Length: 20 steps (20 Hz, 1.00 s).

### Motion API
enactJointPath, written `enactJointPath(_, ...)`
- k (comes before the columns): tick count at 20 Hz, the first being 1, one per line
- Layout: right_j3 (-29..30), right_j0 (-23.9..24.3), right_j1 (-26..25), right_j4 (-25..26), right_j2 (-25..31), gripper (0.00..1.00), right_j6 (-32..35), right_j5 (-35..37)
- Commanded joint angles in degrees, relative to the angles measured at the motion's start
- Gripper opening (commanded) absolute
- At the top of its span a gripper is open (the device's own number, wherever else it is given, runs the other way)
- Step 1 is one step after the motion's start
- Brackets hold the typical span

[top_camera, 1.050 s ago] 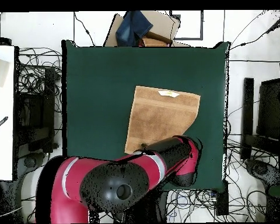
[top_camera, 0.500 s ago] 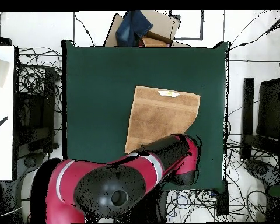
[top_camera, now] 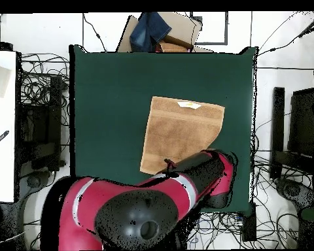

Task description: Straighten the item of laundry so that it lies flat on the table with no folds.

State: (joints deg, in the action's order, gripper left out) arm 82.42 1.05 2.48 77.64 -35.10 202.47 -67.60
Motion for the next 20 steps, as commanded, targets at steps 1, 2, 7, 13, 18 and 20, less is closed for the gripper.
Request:
enactJointPath(1,-8.4,4.8,-5.1,-4.9,11.9,0.00,-5.6,6.2)
enactJointPath(2,-8.7,5.1,-5.5,-5.8,12.3,0.00,-6.5,6.7)
enactJointPath(7,-10.8,5.7,-7.2,-7.8,13.0,0.00,-8.0,8.6)
enactJointPath(13,-12.3,5.8,-8.7,-8.5,13.1,0.00,-9.3,8.9)
enactJointPath(18,-10.9,2.9,-6.7,-4.3,9.1,0.00,-5.6,10.3)
enactJointPath(20,-10.6,1.7,-5.5,-0.5,6.5,0.00,-3.1,8.7)
